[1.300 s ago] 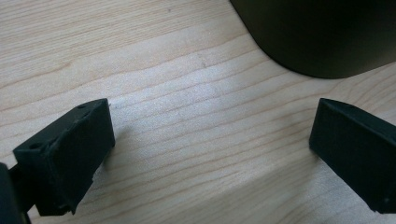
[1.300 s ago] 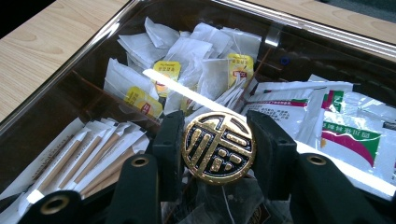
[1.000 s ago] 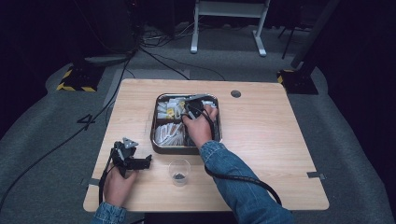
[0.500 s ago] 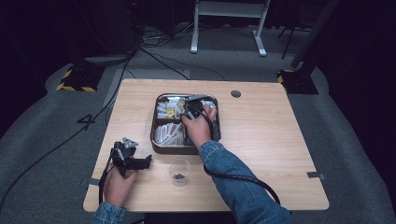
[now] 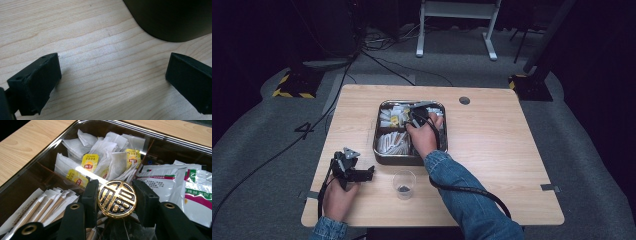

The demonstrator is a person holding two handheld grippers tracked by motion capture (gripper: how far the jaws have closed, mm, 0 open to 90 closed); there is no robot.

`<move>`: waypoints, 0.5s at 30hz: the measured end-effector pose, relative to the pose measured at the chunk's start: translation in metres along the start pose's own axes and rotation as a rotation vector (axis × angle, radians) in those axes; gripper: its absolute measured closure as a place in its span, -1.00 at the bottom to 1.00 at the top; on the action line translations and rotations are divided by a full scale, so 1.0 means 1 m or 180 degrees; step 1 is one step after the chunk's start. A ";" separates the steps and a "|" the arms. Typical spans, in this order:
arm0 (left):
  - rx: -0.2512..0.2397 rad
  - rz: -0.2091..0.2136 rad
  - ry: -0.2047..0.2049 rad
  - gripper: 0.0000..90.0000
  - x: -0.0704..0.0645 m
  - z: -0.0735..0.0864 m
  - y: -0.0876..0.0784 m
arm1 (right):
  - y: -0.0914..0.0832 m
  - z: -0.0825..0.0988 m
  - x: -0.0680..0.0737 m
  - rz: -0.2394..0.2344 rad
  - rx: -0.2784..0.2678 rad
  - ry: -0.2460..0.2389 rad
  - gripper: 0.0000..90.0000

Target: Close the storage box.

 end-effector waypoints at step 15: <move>0.0000 -0.0002 -0.0001 -0.99 0.000 0.000 0.000 | -0.001 0.002 -0.002 -0.0086 -0.0014 -0.0077 0.14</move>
Point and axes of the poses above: each handheld gripper's, and its own axes: y roughly forward along the jaws, z roughly out of its underside, x roughly to its left, the point moved 2 cm from there along y, roughly forward along the jaws, and after that the axes turned 1 degree about y, right-handed, at the moved point
